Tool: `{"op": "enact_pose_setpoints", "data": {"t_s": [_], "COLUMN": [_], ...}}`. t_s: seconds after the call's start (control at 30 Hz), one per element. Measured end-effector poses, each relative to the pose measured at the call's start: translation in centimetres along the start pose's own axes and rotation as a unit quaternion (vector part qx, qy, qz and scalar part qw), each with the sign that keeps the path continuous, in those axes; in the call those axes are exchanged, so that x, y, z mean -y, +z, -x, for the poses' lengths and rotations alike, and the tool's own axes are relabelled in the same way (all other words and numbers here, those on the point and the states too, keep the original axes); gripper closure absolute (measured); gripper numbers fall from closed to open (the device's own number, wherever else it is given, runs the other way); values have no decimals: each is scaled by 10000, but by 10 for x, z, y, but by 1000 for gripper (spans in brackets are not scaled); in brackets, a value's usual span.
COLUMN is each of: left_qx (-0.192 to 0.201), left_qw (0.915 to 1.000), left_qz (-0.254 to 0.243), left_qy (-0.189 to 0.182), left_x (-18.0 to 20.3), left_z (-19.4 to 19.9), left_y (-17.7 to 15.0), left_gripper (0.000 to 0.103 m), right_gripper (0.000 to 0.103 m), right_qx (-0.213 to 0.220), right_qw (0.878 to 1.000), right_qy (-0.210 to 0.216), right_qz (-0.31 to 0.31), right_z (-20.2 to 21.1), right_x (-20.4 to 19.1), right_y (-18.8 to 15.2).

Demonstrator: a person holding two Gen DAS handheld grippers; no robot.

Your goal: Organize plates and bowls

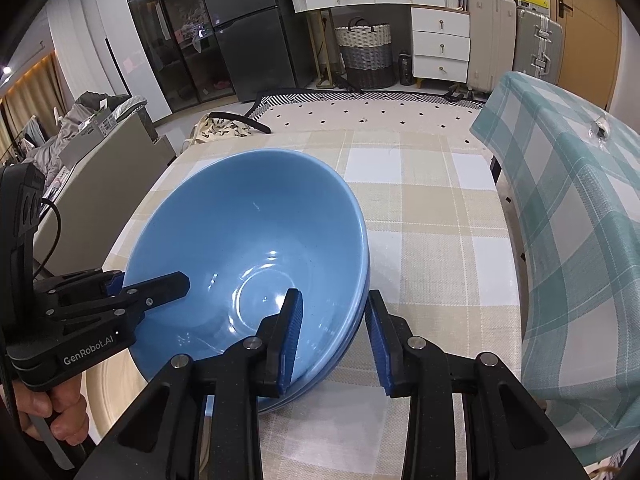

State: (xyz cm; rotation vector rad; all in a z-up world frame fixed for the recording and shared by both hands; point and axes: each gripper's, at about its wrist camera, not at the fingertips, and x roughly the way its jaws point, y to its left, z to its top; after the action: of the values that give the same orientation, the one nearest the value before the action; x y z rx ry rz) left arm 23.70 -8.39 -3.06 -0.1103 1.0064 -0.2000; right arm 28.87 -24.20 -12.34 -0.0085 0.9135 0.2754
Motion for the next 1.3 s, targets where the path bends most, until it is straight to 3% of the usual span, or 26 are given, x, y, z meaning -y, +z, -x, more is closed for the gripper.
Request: {"op": "enact_pose_setpoints", "data": {"t_s": [1.3], "left_qx": [786], "left_qw": [9966], "left_qz": [-138], "left_qy": [197], "left_x": [15], "left_z": [111], "left_y": [-26], "left_gripper": [78], "right_gripper": [70], "right_qx": [786], "right_qw": [9963], "right_qy": [131], "right_qz": [309], "right_z": [115], "right_x": [-46], "right_y": [-16]}}
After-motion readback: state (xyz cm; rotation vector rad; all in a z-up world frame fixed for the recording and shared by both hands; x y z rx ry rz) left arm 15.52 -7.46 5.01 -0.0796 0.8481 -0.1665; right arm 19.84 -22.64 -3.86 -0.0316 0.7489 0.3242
